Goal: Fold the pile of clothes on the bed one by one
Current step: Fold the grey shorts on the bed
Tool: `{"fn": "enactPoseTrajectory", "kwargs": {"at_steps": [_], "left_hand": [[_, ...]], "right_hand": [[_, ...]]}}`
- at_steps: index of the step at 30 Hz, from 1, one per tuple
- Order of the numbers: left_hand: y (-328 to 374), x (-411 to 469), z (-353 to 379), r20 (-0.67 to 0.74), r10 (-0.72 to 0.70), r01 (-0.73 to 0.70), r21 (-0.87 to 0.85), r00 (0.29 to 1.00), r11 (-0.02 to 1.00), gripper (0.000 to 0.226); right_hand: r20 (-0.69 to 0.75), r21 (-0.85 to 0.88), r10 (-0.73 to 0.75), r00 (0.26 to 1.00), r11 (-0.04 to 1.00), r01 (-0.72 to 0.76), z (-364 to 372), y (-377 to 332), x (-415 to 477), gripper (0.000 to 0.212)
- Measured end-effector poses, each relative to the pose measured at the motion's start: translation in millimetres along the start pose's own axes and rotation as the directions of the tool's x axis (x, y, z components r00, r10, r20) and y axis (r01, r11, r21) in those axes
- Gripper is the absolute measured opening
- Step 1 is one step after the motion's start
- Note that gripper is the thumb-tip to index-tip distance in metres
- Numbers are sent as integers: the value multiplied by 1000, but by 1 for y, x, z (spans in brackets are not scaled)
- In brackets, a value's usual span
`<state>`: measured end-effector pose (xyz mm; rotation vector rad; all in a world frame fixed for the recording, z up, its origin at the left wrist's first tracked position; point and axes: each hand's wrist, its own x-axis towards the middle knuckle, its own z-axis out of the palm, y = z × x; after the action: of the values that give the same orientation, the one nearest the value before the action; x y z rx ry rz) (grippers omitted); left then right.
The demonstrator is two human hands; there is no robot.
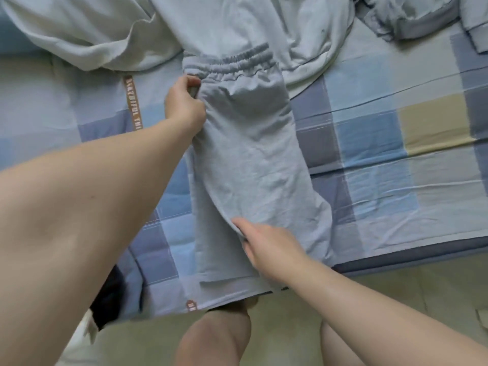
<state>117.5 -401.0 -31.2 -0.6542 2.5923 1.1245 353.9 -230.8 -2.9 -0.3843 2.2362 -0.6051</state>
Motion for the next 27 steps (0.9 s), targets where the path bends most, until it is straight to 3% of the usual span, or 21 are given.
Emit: {"fn": "enactPoseTrajectory", "kwargs": {"at_steps": [3, 7, 10, 13, 16, 20, 23, 27], "left_hand": [[-31, 6, -7, 134, -12, 18, -40, 991, 999, 70], [-71, -11, -2, 235, -172, 195, -81, 957, 977, 82], [-92, -33, 1, 179, -171, 189, -94, 969, 977, 71], [-110, -62, 7, 226, -228, 259, -120, 947, 958, 52], [-131, -99, 13, 321, -262, 285, -25, 910, 958, 40], [-155, -141, 24, 441, -353, 348, 95, 825, 933, 41], [-164, -165, 31, 412, -397, 361, 164, 821, 918, 37], [-177, -196, 35, 169, -321, 315, 59, 932, 947, 24]], "right_hand": [[21, 76, 55, 998, 995, -57, 30, -19, 30, 55], [59, 164, 147, 987, 974, -154, 55, -19, 41, 64], [-55, 79, 219, 974, 974, -214, 67, -16, 37, 60], [-165, 126, 335, 928, 940, -317, 70, -7, 35, 60], [-57, 165, 411, 910, 902, -398, 64, 16, 32, 62], [66, 87, 309, 949, 945, -314, 55, 36, 26, 62], [14, -25, 337, 941, 941, -337, 56, 42, 16, 67], [-7, -154, 455, 891, 880, -450, 71, 41, 4, 75]]}}
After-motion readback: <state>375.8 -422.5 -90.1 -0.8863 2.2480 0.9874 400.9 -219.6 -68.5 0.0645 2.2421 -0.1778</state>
